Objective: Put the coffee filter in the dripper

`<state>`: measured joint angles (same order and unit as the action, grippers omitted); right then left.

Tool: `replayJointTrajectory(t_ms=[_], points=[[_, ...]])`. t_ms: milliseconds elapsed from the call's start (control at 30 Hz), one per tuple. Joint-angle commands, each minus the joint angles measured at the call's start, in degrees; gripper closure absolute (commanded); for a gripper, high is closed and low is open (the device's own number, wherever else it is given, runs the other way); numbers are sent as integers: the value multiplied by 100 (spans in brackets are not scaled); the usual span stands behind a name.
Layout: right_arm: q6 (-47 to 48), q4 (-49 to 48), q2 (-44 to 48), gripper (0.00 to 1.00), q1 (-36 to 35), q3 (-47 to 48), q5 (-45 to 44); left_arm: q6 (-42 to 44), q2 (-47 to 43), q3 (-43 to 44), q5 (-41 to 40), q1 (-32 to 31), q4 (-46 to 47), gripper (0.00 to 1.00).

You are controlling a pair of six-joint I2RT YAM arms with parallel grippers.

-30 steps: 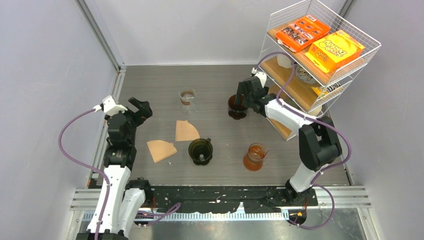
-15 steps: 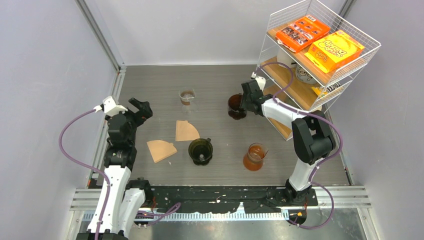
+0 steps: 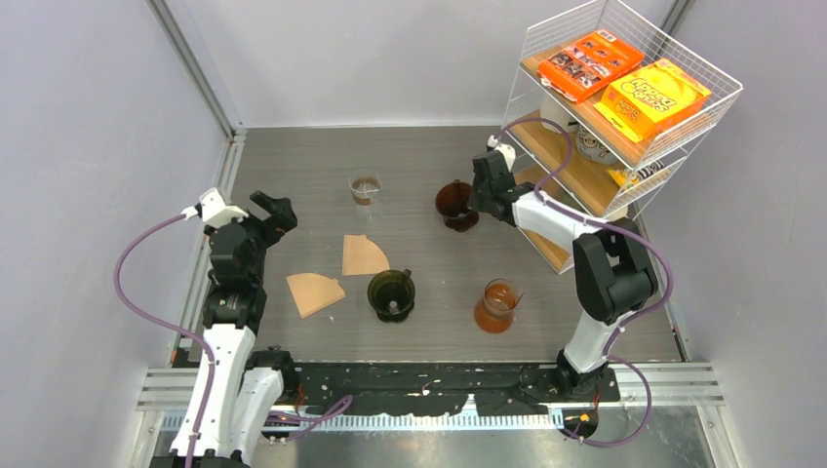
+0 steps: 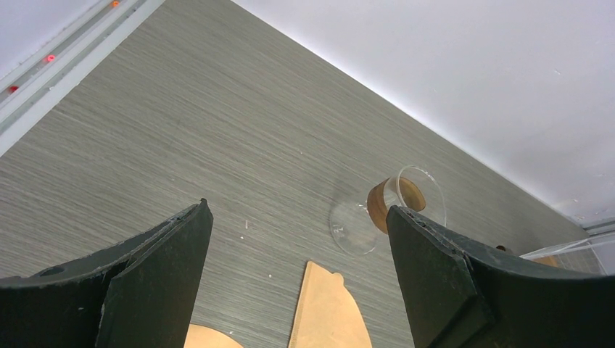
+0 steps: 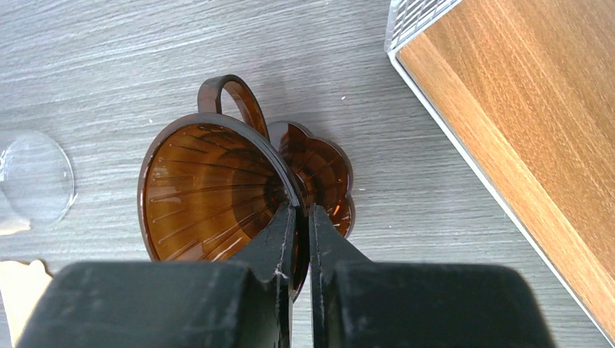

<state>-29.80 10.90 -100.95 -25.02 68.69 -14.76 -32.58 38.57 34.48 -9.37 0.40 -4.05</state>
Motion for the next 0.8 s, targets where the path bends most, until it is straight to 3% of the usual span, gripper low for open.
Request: replayJointTrajectory(t_ms=[0, 367, 767], points=[[330, 24, 609, 95, -4, 10, 475, 5, -81, -11, -57, 21, 265, 1], [710, 914, 1419, 95, -92, 45, 2149, -38, -113, -53, 23, 25, 324, 1], [805, 1804, 2384, 95, -1132, 236, 3285, -47, -180, -78, 152, 21, 352, 1]])
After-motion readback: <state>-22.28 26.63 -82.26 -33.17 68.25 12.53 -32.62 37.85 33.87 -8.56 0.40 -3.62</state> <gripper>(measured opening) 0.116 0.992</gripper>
